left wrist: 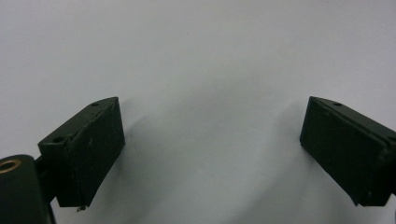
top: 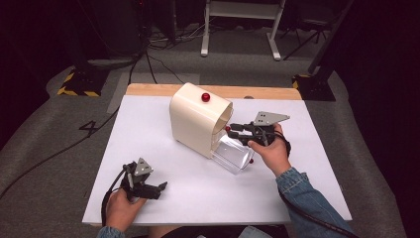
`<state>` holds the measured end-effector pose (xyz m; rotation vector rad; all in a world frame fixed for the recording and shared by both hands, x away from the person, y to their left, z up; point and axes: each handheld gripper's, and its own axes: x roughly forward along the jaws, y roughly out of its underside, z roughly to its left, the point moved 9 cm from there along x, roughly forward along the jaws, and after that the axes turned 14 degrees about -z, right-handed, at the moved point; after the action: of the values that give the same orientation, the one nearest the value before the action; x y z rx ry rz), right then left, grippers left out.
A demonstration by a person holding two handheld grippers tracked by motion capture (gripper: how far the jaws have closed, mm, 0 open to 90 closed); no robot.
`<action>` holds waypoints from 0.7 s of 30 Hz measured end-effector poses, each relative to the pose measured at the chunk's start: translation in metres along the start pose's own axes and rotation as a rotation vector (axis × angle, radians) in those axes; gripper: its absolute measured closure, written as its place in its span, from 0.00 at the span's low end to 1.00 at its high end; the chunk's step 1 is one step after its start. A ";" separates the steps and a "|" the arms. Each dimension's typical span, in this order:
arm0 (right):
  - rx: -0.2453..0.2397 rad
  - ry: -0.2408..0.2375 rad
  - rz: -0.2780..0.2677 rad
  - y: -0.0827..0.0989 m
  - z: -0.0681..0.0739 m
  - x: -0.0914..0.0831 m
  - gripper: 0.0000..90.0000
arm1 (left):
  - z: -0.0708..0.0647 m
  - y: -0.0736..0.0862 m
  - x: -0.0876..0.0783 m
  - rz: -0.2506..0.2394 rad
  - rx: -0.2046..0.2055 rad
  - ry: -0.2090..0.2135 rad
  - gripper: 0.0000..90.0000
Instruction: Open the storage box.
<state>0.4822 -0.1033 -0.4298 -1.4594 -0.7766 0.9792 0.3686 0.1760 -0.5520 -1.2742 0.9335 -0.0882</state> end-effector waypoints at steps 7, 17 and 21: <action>-0.008 0.014 0.002 0.000 0.002 0.004 0.82 | 0.000 0.000 0.000 -0.002 0.001 -0.001 0.08; -0.021 0.028 -0.002 -0.001 0.005 -0.007 0.82 | 0.000 0.000 0.000 0.004 -0.003 0.005 0.08; -0.022 0.032 -0.002 -0.002 0.005 -0.019 0.82 | 0.001 0.000 0.000 0.005 0.002 0.004 0.07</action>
<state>0.4698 -0.1179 -0.4249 -1.4892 -0.7679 0.9463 0.3693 0.1766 -0.5520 -1.2700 0.9398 -0.0875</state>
